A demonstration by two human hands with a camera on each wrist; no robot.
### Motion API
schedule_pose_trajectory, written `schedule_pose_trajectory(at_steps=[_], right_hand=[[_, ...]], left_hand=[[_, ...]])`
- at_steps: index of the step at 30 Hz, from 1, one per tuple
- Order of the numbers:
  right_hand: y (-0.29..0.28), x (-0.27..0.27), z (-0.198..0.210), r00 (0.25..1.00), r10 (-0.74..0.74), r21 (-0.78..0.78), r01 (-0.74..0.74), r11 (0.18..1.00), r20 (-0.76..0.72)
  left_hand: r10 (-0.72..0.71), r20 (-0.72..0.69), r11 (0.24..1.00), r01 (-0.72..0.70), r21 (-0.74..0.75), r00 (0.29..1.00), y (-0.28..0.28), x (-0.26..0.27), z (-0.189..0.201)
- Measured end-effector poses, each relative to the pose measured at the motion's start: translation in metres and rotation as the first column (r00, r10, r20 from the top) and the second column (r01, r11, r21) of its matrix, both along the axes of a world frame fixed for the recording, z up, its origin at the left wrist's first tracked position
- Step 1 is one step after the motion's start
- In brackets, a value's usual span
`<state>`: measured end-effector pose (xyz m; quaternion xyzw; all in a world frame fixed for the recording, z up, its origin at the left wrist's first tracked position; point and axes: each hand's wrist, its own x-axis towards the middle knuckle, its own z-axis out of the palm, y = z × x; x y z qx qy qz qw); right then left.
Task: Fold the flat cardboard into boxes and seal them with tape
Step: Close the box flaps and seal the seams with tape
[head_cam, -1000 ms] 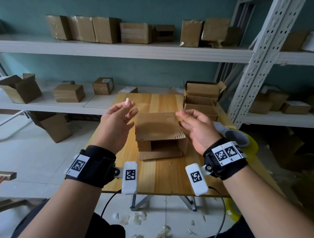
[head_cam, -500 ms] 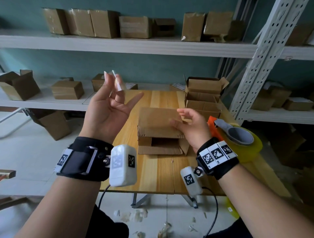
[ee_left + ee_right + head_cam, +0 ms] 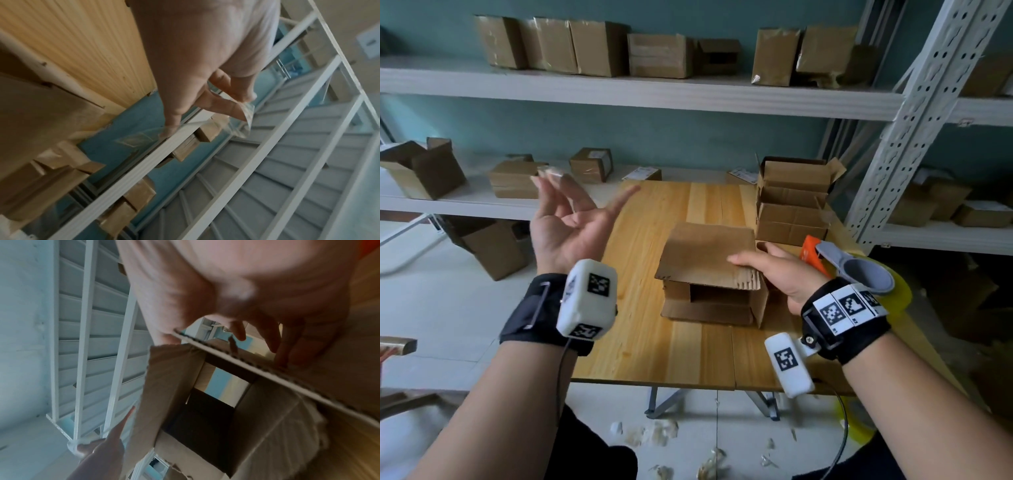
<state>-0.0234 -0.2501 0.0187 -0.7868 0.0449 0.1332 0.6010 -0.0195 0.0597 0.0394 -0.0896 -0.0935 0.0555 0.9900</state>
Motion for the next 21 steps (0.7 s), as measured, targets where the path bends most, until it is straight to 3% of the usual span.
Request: schedule_pose_trajectory(at_steps=[2, 6, 11, 18, 21], right_hand=[[-0.004, -0.004, 0.002, 0.999, 0.052, 0.011, -0.052, 0.999, 0.002], [-0.004, -0.011, 0.006, 0.993, 0.108, 0.065, -0.105, 0.992, -0.049], [0.001, -0.010, -0.001, 0.992, 0.122, 0.116, -0.117, 0.986, -0.031], [-0.003, -0.010, 0.000, 0.974, 0.043, 0.129, -0.072, 0.989, 0.221], [-0.010, -0.010, 0.006, 0.895, 0.051, -0.079, -0.017, 0.997, 0.443]], left_hand=[[0.038, 0.018, 0.997, -0.036, -0.070, 0.999, 0.010, 0.001, 0.000], [0.097, -0.073, 0.983, -0.107, -0.148, 0.993, 0.012, 0.006, 0.001], [0.086, -0.146, 0.984, -0.107, -0.144, 0.986, 0.003, 0.015, -0.005], [0.067, -0.129, 0.991, -0.082, -0.110, 0.989, 0.003, 0.016, -0.002], [0.068, -0.134, 0.990, -0.083, -0.113, 0.989, 0.002, 0.015, -0.001]])
